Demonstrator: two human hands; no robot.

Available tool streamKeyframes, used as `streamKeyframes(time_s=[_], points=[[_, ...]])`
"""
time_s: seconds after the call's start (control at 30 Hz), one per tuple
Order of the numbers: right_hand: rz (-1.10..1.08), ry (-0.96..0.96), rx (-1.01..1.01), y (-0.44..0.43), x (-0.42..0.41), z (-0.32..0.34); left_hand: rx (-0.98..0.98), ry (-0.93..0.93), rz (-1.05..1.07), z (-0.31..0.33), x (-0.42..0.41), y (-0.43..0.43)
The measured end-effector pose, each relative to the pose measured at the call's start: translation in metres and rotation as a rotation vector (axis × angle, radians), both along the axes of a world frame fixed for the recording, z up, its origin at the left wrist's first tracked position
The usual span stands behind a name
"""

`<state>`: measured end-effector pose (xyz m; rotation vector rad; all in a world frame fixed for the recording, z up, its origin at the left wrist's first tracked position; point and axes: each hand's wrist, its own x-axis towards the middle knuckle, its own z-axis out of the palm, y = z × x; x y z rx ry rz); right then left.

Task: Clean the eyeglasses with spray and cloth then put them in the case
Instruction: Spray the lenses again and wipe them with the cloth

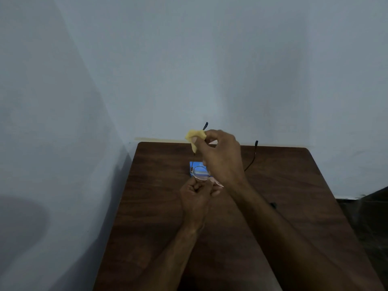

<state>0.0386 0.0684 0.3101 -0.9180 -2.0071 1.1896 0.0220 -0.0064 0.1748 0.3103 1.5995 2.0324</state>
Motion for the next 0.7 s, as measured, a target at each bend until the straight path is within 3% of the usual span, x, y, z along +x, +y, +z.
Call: streamKeyframes(time_s=[0.1, 0.37, 0.6, 0.7], points=[[-0.006, 0.054, -0.055, 0.004, 0.002, 0.011, -0.062, 0.032, 0.013, -0.009, 0.001, -0.001], [0.032, 0.338, -0.398, 0.008, 0.006, 0.016, 0.021, -0.162, 0.019, -0.005, -0.001, 0.000], [-0.003, 0.532, -0.298, 0.003, 0.048, 0.003, 0.109, -0.329, 0.056, -0.001, -0.010, 0.002], [-0.091, 0.428, -0.274, 0.004, 0.082, -0.037, 0.116, -0.321, 0.084, -0.001, -0.016, 0.001]])
